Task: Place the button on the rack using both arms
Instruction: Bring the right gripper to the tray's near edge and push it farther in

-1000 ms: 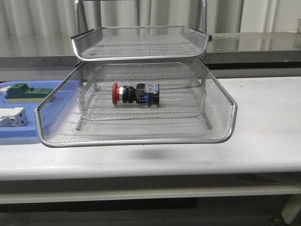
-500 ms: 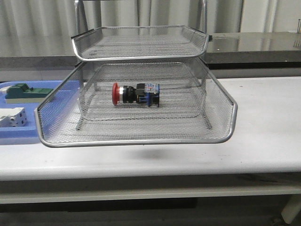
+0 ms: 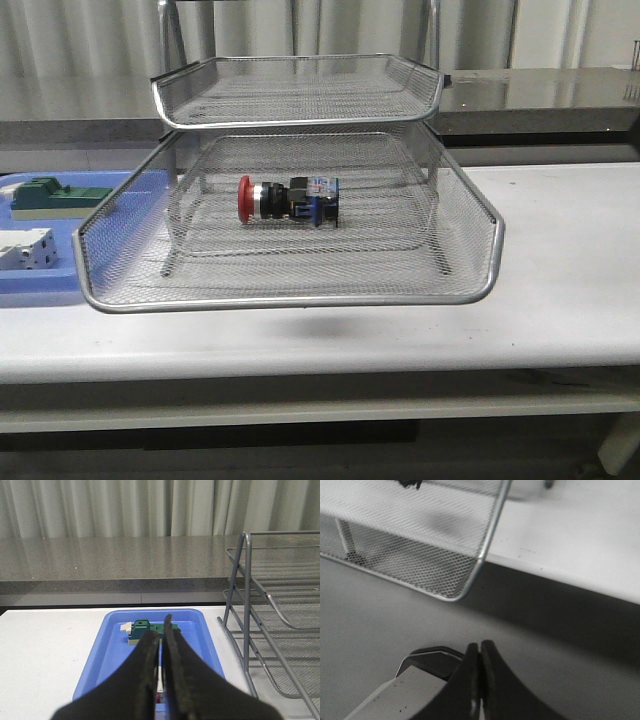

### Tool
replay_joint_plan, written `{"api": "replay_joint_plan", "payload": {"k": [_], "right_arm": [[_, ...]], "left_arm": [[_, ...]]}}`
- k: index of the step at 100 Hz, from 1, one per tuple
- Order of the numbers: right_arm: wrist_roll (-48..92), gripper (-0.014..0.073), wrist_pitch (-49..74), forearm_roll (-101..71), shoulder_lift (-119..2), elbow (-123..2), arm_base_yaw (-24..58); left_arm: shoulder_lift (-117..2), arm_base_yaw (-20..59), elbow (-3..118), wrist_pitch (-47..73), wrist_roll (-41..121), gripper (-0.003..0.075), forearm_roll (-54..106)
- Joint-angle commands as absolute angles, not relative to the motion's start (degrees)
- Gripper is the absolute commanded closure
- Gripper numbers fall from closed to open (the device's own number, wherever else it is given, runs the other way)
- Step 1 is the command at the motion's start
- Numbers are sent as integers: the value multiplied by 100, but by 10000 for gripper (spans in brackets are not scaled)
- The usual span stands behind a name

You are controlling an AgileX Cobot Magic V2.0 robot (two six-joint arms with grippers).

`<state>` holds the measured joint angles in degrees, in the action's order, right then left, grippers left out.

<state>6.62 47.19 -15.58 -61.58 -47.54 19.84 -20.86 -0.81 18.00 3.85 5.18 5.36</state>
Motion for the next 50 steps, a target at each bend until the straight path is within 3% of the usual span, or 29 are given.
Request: {"api": "replay_joint_plan", "payload": {"k": [1,50], "right_arm": [[751,660,4339,-1711,-6427,-4912,2342],[751,660,3536,-1711,-7934,-4912,3917]], "left_arm": [[-2120,-87,1957,-88,469,716,591],[-2120,-87,1957,-88,469,716,591]]}}
